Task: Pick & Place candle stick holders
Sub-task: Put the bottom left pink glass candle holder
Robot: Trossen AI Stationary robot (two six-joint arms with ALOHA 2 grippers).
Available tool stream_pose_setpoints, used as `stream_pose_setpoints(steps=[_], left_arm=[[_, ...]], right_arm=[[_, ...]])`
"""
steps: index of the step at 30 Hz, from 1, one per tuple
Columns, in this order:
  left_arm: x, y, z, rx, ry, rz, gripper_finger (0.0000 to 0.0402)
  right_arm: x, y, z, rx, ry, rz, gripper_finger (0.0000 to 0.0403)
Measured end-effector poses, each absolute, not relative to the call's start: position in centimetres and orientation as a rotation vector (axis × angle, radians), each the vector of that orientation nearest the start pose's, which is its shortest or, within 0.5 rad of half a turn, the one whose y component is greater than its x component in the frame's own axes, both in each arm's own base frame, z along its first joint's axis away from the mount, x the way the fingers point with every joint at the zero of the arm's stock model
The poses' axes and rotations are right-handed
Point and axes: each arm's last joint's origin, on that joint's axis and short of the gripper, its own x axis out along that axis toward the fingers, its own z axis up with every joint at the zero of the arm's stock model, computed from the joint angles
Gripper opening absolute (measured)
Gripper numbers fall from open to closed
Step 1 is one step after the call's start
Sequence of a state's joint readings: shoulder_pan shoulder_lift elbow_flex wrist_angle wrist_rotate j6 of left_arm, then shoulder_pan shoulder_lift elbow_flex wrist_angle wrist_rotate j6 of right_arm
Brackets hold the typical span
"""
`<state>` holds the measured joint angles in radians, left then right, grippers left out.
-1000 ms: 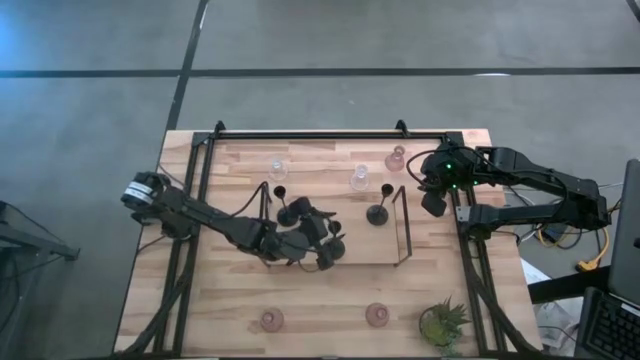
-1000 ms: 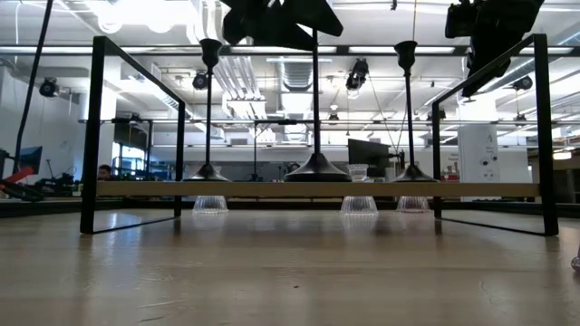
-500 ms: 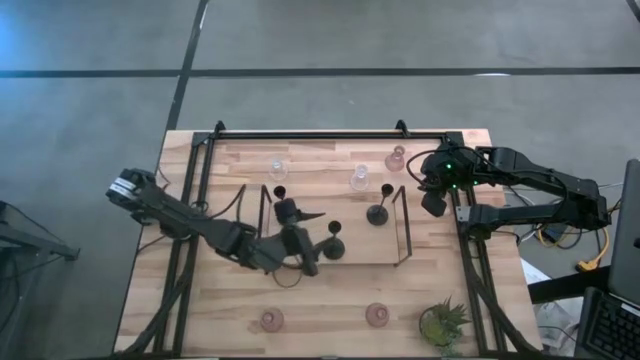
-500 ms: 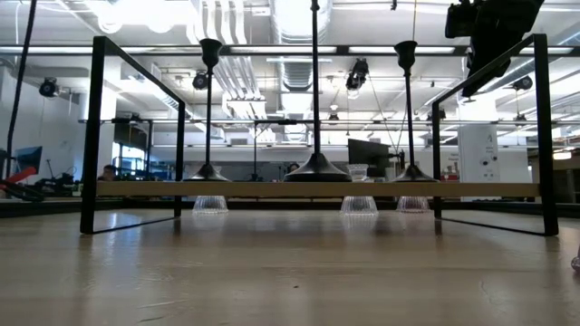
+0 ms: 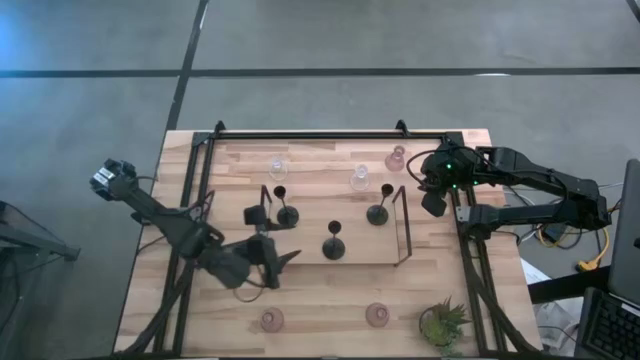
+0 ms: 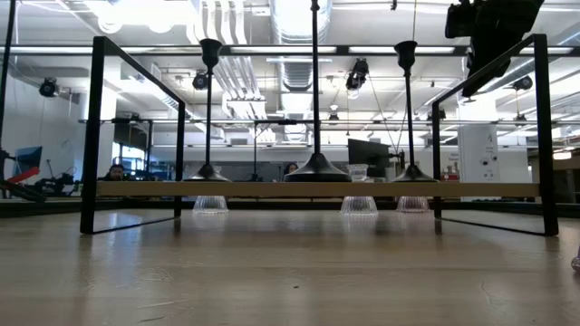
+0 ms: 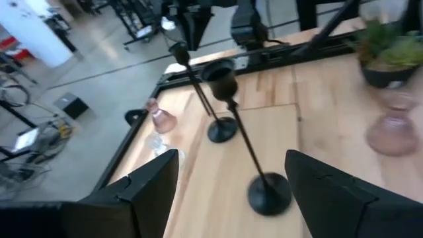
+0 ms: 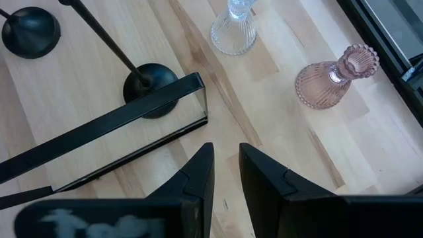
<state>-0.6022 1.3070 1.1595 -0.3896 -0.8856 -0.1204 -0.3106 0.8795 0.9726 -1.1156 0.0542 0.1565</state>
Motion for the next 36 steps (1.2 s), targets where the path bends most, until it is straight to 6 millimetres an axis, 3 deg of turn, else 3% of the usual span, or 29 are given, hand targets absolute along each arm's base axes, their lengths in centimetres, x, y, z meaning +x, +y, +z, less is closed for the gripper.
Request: stream_pose_setpoints(steps=[8,19,36], left_arm=[[20.8,-15.5,34.3,0.202,0.392,0.186,0.0277],[18.1,-17.8,33.7,0.096,0.446,0.063,0.0277],[16.3,-18.3,32.2,-0.195,0.671,0.016,0.0275]], right_arm=[[13.3,-4.4,30.7,0.273,0.993,-0.412,0.0063],[13.3,-4.4,30.7,0.273,0.993,-0.412,0.0063],[13.3,-4.4,30.7,0.272,0.993,-0.412,0.0063]])
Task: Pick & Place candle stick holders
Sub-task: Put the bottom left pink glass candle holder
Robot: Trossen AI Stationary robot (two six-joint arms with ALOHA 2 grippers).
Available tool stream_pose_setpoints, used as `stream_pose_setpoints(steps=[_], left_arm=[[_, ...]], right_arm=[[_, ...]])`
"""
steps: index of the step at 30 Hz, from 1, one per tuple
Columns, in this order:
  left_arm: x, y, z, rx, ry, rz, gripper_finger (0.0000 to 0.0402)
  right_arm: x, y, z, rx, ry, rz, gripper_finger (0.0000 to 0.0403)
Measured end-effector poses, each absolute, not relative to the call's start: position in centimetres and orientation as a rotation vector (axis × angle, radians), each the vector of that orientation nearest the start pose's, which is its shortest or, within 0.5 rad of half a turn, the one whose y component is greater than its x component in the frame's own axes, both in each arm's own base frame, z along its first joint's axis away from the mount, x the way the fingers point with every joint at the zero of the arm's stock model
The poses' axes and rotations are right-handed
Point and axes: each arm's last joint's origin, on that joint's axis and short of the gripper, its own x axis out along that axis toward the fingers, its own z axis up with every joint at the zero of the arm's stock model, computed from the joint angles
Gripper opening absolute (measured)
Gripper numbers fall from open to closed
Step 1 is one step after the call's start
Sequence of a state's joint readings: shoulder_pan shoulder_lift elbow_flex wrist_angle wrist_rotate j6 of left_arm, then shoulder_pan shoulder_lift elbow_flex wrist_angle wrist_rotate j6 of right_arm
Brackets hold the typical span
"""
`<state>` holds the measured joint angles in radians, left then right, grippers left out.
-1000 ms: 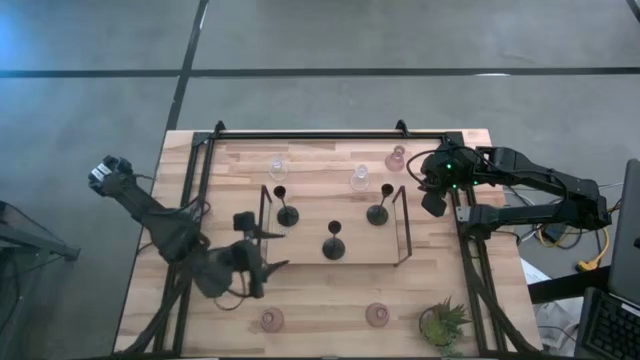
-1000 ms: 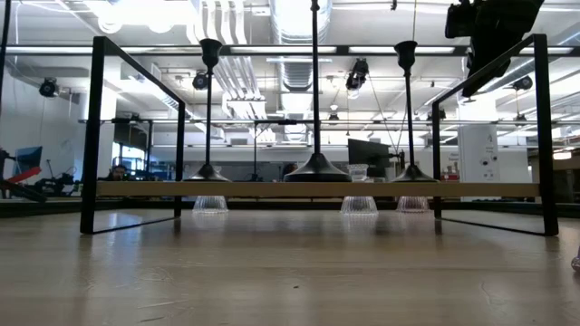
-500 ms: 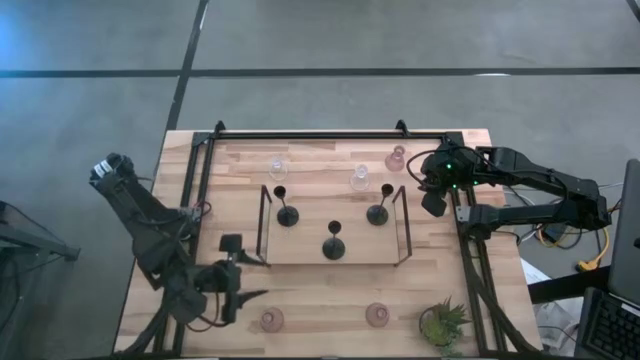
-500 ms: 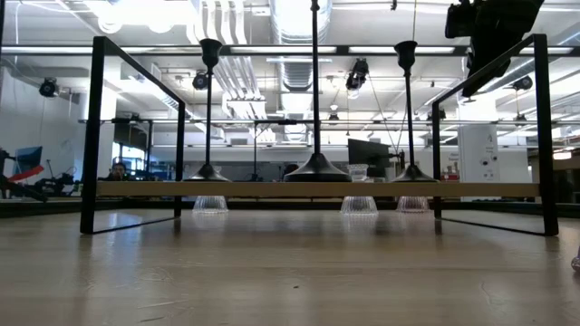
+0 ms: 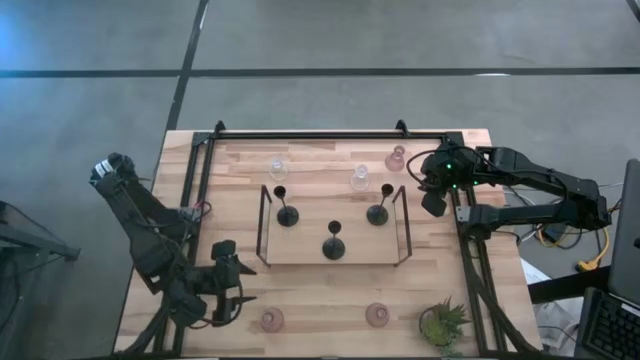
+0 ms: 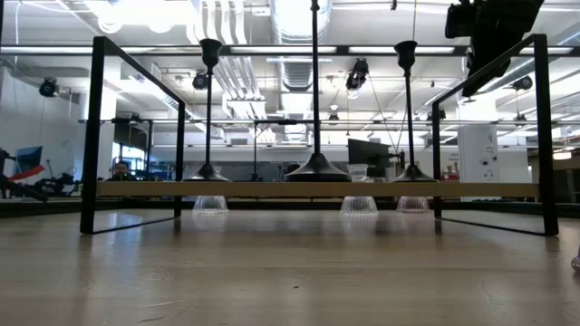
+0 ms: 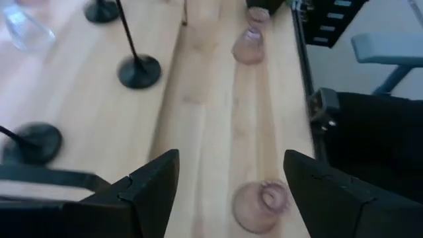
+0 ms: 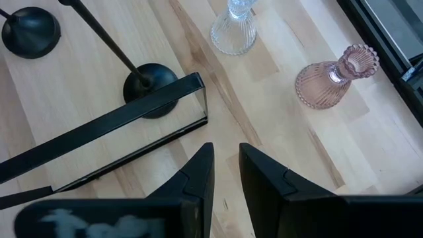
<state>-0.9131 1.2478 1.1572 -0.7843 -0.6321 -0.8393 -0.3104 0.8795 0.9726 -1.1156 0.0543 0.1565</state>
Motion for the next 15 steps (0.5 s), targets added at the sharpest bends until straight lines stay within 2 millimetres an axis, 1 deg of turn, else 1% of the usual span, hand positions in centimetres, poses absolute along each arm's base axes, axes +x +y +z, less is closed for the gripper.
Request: stream_pose_setpoints(steps=[8,11,15], left_arm=[[15.91,-18.39,31.95,-0.216,0.698,0.019,0.0275],[15.82,-18.25,32.12,-0.240,0.691,0.026,0.0275],[15.84,-18.10,32.24,-0.212,0.656,0.051,0.0275]], right_arm=[[13.32,-4.44,30.69,0.272,0.993,-0.412,0.0063],[13.32,-4.44,30.69,0.273,0.993,-0.412,0.0063],[13.32,-4.44,30.69,0.272,0.993,-0.412,0.0063]])
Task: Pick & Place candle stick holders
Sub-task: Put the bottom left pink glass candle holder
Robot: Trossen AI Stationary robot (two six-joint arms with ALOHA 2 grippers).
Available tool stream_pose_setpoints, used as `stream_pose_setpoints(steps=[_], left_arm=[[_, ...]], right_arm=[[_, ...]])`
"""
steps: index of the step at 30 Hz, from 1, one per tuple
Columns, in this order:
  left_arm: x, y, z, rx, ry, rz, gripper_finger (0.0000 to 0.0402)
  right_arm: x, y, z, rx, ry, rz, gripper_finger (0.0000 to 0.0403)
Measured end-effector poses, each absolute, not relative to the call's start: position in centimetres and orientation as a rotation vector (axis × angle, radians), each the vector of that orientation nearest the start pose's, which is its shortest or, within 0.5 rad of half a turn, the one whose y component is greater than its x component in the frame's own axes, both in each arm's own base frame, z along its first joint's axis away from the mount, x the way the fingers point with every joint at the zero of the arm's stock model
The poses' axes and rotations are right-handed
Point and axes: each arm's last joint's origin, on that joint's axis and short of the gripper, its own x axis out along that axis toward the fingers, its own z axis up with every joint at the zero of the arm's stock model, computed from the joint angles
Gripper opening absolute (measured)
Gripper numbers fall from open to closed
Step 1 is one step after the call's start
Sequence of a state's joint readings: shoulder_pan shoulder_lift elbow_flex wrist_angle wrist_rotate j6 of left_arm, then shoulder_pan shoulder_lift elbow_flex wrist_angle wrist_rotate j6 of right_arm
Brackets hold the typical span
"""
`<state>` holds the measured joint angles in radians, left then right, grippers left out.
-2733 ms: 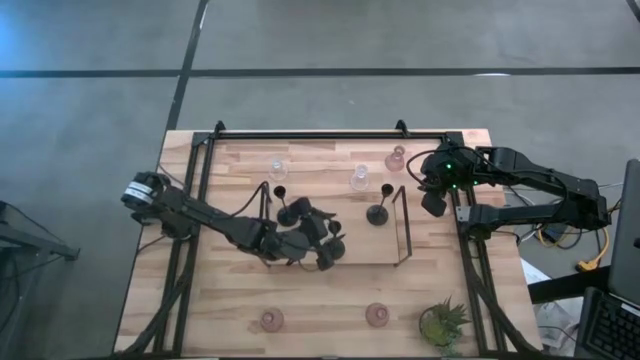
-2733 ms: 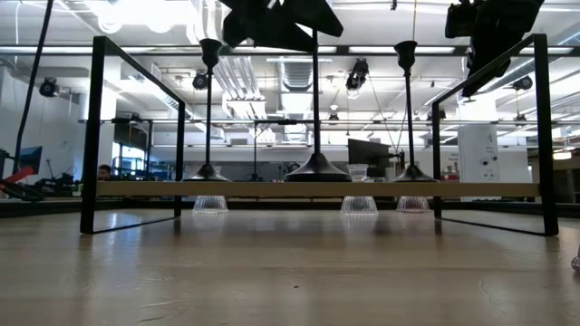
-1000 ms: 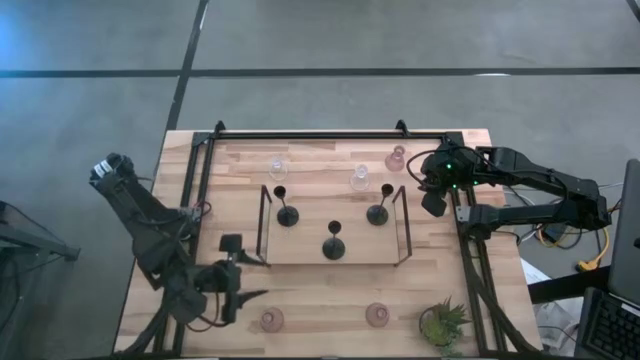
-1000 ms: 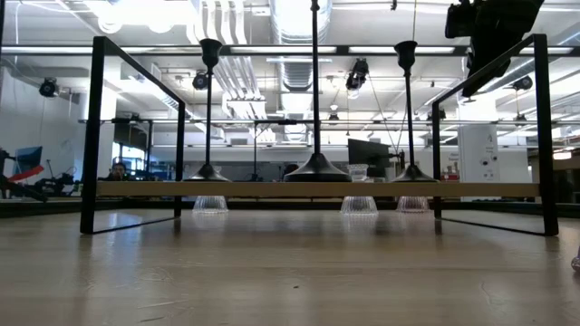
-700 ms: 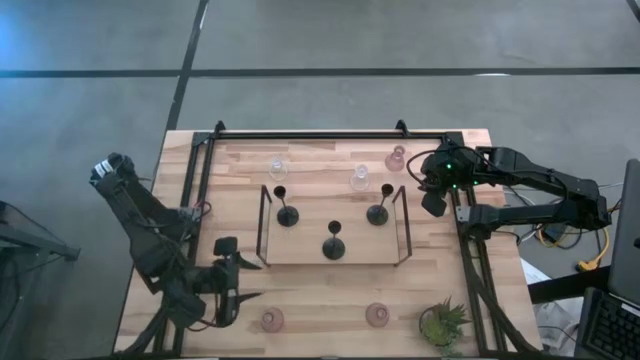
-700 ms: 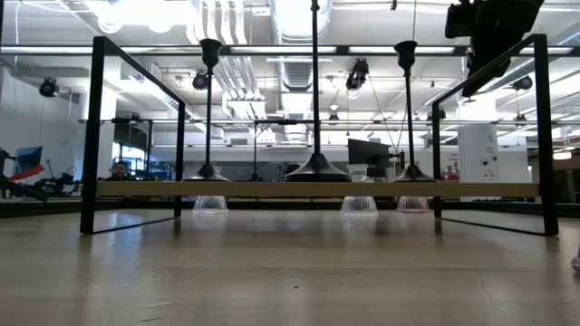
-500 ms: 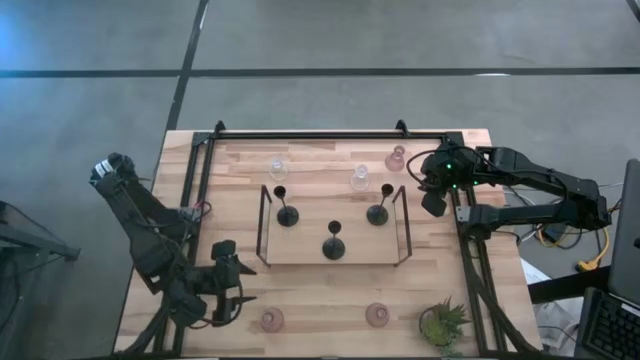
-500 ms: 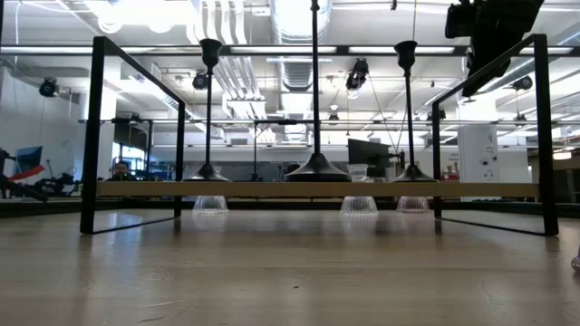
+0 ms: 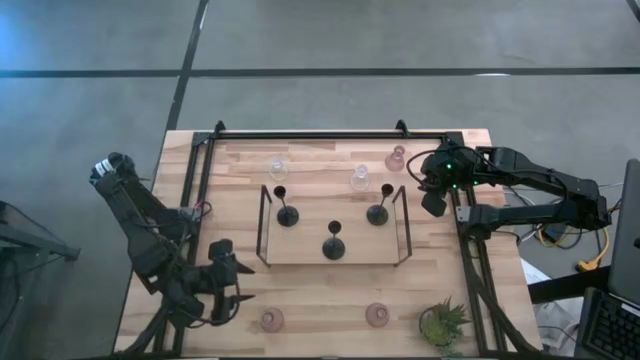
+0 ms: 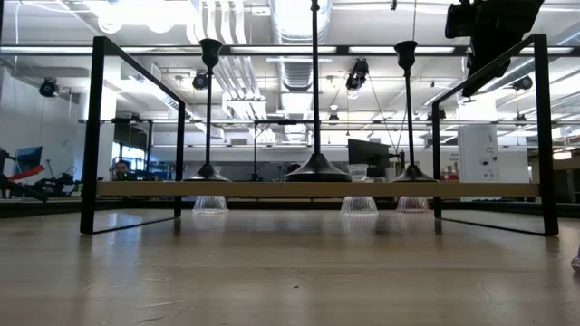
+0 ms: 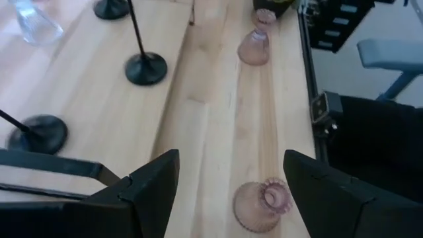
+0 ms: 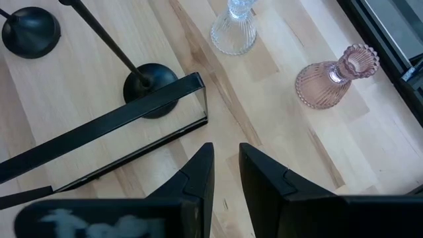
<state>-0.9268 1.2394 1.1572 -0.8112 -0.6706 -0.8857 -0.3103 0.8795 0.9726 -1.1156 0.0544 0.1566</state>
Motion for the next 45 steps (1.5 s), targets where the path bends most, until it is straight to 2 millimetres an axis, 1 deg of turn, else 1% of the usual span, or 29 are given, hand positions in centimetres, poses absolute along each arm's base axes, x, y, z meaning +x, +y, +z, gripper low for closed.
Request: stream_pose_setpoints(steps=[3,6,8,10,13,16,19,22,25,26,28,29,32,35,42,45], left_arm=[[15.8,-18.0,32.4,-0.209,0.644,0.056,0.0274],[15.8,-18.0,32.4,-0.216,0.644,0.058,0.0273],[15.7,-18.0,32.4,-0.216,0.646,0.055,0.0273],[15.7,-18.0,32.4,-0.215,0.651,0.057,0.0273],[15.6,-18.0,32.2,-0.221,0.660,0.065,0.0273],[15.6,-18.2,32.1,-0.225,0.665,0.066,0.0273],[15.7,-18.3,32.0,-0.218,0.663,0.071,0.0273],[15.7,-18.2,32.0,-0.210,0.639,0.092,0.0273],[15.7,-18.1,32.2,-0.210,0.627,0.100,0.0273],[15.7,-18.0,32.2,-0.208,0.625,0.100,0.0273],[15.7,-18.0,32.2,-0.203,0.623,0.098,0.0273],[15.6,-18.0,32.2,-0.199,0.622,0.098,0.0273],[15.6,-17.9,32.3,-0.183,0.619,0.094,0.0273],[15.5,-17.8,32.4,-0.175,0.618,0.097,0.0273],[15.5,-17.7,32.3,-0.168,0.622,0.099,0.0273],[15.5,-17.7,32.3,-0.168,0.623,0.099,0.0273]], right_arm=[[13.4,-4.5,30.7,0.271,0.987,-0.411,0.0063],[13.3,-4.4,30.7,0.190,0.971,-0.361,0.0063],[13.2,-4.2,31.1,0.141,0.889,-0.285,0.0063],[12.4,-3.7,32.0,0.130,0.760,-0.208,0.0063],[9.8,-2.8,33.5,0.102,0.581,-0.164,0.0063],[6.3,-1.6,34.2,0.094,0.430,-0.176,0.0063],[3.0,-0.4,33.7,0.050,0.285,-0.113,0.0063],[0.8,0.6,33.0,0.010,0.110,-0.004,0.0063],[-1.0,1.4,31.5,0.000,0.064,0.030,0.0063],[-1.2,1.4,31.1,-0.001,0.071,0.028,0.0063],[-1.6,1.5,31.5,-0.018,0.056,0.026,0.0063],[-1.6,1.5,31.5,-0.032,0.075,0.025,0.0063],[-1.0,1.3,31.9,-0.050,0.109,0.013,0.0063],[0.2,0.8,31.6,-0.028,0.191,-0.005,0.0063],[1.8,0.4,31.7,-0.015,0.263,0.013,0.0063],[2.2,0.3,31.7,-0.009,0.280,0.022,0.0063]])
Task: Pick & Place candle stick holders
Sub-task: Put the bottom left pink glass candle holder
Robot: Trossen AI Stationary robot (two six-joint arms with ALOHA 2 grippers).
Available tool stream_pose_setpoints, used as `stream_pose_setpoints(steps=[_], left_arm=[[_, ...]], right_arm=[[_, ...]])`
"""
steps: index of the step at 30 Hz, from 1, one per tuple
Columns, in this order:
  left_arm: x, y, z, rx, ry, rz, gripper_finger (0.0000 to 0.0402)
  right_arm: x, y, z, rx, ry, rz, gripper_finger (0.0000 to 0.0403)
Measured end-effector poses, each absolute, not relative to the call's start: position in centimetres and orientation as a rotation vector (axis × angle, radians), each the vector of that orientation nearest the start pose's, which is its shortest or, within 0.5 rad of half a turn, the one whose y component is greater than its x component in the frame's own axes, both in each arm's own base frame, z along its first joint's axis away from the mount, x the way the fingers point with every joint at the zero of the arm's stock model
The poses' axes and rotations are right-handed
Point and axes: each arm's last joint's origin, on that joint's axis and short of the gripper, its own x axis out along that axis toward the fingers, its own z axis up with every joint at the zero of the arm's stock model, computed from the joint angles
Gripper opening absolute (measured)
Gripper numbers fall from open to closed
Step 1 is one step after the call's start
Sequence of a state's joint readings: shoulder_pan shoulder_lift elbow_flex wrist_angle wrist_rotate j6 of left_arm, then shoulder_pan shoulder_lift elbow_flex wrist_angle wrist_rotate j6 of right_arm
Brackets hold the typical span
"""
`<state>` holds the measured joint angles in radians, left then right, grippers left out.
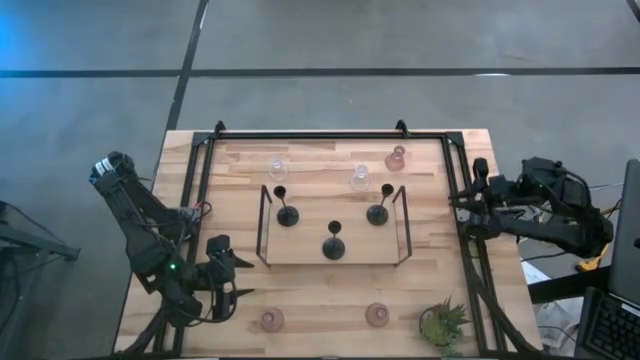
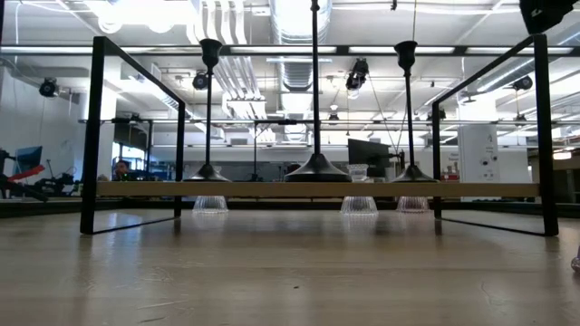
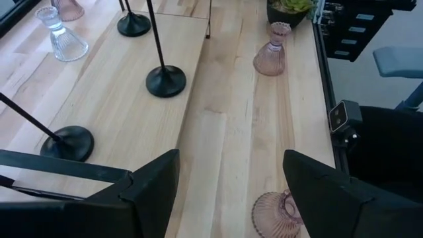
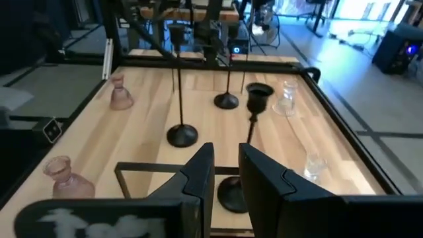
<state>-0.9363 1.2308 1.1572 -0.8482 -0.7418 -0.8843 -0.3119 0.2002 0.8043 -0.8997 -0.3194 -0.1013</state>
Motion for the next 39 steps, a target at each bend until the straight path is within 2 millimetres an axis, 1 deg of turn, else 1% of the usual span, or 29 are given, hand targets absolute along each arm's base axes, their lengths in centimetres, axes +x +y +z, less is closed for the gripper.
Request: stream_pose_setpoints(steps=[30,36,39], left_arm=[[15.48,-17.74,32.33,-0.152,0.623,0.093,0.0273],[15.49,-17.74,32.33,-0.153,0.622,0.093,0.0273],[15.49,-17.74,32.33,-0.153,0.622,0.093,0.0273]], right_arm=[[1.94,0.34,31.79,-0.013,0.266,0.024,0.0063],[1.91,0.11,31.76,0.003,0.273,-0.060,0.0063],[1.91,0.07,31.75,0.004,0.274,-0.073,0.0063]])
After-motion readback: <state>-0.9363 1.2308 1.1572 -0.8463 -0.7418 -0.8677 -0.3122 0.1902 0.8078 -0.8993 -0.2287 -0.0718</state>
